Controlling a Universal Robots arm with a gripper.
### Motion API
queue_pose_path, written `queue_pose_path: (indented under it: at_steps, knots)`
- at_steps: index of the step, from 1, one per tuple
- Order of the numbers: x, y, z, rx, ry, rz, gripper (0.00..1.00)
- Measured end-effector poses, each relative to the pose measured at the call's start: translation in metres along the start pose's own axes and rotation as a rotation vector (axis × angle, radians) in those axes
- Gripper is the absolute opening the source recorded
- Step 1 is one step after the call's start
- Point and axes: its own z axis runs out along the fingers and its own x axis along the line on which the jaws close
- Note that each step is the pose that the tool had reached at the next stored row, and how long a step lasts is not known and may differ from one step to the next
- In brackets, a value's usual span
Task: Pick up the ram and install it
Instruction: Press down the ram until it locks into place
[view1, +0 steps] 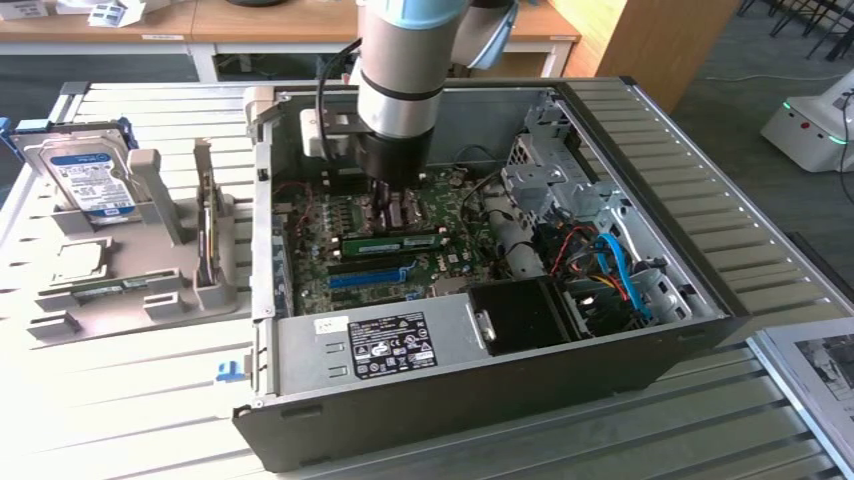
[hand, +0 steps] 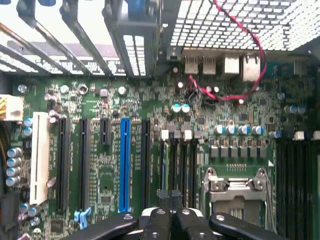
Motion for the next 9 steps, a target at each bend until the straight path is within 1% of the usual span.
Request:
queue_pose_path:
  at_steps: [5, 9]
  knots:
    - [0.0001, 0.0003, 0.0004, 0.0000, 0.0001, 0.000, 0.10]
    - [0.0002, 0.0001, 0.0033, 0.0000, 0.0001, 0.000, 0.10]
